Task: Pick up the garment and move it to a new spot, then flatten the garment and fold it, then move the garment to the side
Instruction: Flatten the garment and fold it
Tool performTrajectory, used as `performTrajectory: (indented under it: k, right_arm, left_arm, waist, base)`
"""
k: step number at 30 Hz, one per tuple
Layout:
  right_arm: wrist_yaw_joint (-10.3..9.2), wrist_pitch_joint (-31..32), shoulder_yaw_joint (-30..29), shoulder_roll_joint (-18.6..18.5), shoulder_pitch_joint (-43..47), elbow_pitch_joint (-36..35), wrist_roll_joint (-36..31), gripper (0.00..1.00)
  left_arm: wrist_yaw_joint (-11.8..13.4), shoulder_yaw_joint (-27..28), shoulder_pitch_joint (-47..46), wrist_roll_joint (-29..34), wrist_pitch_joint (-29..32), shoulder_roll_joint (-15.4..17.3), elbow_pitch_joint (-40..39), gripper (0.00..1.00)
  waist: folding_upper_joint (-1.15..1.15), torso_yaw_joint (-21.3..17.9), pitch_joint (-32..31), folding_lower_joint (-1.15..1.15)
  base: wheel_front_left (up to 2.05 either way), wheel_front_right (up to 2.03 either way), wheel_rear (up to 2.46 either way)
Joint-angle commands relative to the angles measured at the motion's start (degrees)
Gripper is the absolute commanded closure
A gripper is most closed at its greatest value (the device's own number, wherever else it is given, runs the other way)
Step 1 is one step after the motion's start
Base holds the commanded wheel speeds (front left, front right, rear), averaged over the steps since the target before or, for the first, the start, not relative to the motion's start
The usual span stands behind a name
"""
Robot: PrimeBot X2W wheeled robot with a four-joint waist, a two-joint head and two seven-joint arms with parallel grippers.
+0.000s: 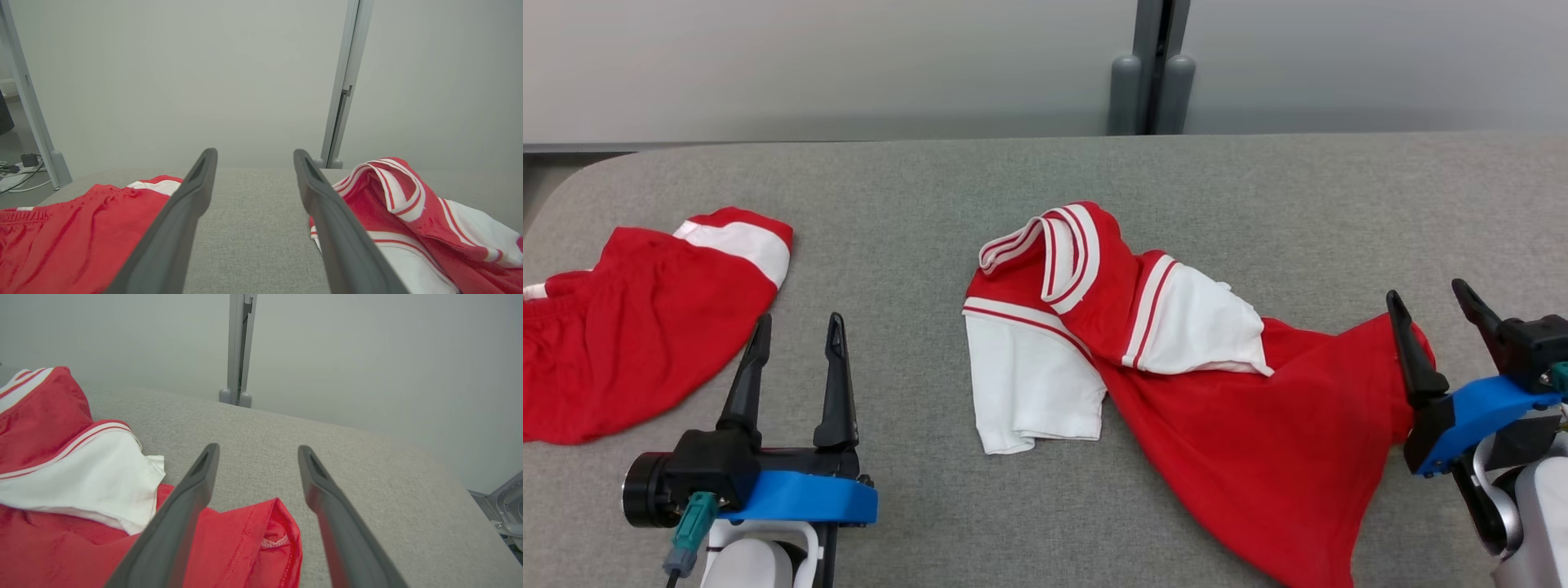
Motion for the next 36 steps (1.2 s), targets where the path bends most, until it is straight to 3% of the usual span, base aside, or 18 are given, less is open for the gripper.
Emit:
performTrajectory:
  k: [1, 11, 17, 18, 20, 26, 36]
  right_arm:
    - [0.01, -0.78, -0.49, -0.65, -1.74, 2.44, -0.48, 0.00]
    - [0.01, -3.92, -4.62, -1.99, -7.39, 23.76, -2.31, 0.00]
    - [0.02, -5.51, -4.10, -0.25, -9.84, 33.98, -2.26, 0.00]
    - [0.02, -5.93, -3.88, -0.08, -10.51, 35.23, -2.13, 0.04]
    - [0.02, -6.49, -2.73, 0.49, -12.39, 37.17, -1.49, 1.00]
    - [0.01, -11.20, -1.77, -1.39, -19.93, 39.57, -0.63, 1.00]
    - [0.01, -14.63, -0.23, -3.68, -31.01, 34.45, 0.60, 1.00]
  left_arm:
    - [0.10, -0.10, -1.16, -0.19, -0.16, 0.00, -0.03, 0.00]
    - [0.02, -1.09, -3.18, -0.47, -0.15, -0.04, 0.35, 0.00]
    - [-0.02, -1.08, -3.34, -0.30, -0.16, -0.02, 0.63, 0.00]
    - [-0.04, -1.02, -3.40, -0.26, -0.16, -0.04, 0.68, 0.00]
    - [-0.12, -0.97, -3.42, -0.20, -0.16, -0.04, 0.83, 0.00]
    - [-0.20, -1.12, -3.30, -0.03, -0.16, -0.03, 1.24, 0.00]
    - [-0.56, -0.76, -2.51, 0.27, -0.16, -0.03, 1.12, 0.00]
  waist:
    - [0.00, 1.27, 1.36, 0.00]
    - [0.00, 3.03, 4.17, 0.00]
    - [0.00, 3.22, 4.42, 0.00]
    - [0.00, 3.19, 4.43, 0.00]
    - [0.00, 3.14, 4.39, 0.00]
    - [0.00, 3.05, 3.68, 0.00]
    - [0.00, 3.29, 2.70, 0.00]
  base:
    - [0.00, 0.00, 0.00]
    - [0.00, 0.00, 0.00]
    - [0.00, 0.00, 0.00]
    - [0.00, 0.00, 0.00]
    - [0.00, 0.00, 0.00]
    - [0.00, 0.00, 0.00]
    - [0.00, 0.00, 0.00]
